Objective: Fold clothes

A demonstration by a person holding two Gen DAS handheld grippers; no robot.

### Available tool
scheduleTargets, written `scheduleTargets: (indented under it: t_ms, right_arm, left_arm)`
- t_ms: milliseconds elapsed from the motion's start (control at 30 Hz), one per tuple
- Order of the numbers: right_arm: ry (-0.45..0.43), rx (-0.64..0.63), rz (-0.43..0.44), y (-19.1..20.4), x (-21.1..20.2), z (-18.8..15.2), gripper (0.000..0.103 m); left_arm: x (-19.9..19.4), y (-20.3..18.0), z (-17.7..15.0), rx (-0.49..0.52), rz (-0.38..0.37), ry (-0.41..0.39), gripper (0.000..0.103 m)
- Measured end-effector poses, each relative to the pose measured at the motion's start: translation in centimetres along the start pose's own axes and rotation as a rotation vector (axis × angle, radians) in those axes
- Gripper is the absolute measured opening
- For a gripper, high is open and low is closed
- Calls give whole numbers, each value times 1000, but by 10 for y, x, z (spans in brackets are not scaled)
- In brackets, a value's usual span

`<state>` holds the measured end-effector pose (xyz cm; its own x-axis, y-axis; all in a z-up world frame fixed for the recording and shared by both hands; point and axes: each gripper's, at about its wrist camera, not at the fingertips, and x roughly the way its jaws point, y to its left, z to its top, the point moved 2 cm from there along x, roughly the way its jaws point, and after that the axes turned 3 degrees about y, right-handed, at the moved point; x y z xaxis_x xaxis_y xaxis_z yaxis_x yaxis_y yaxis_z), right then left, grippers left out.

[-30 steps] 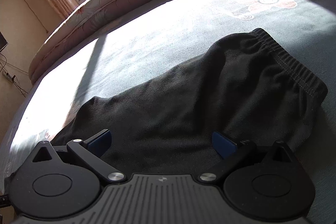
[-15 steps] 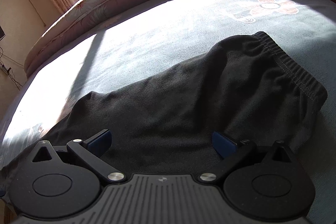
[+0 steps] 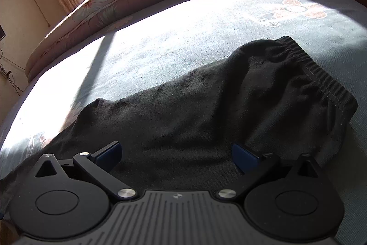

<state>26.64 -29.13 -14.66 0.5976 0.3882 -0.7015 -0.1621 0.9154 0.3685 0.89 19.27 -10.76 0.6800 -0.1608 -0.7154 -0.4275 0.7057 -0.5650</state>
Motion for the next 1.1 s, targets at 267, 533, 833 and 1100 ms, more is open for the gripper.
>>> scheduleTargets:
  t_ms: [267, 533, 833, 1100]
  right_arm:
    - [1, -29, -19, 3, 2, -1, 103]
    - [-1, -52, -36, 6, 3, -2, 103]
    - [6, -104, -72, 13, 7, -4, 103]
    - [11, -156, -107, 18, 10, -7, 103]
  left_arm:
    - [17, 15, 66, -113, -54, -64, 102]
    - [29, 44, 82, -219, 14, -135, 102]
    - [-8, 71, 48, -191, 69, -125, 102]
    - [-43, 99, 37, -253, 81, -203, 102]
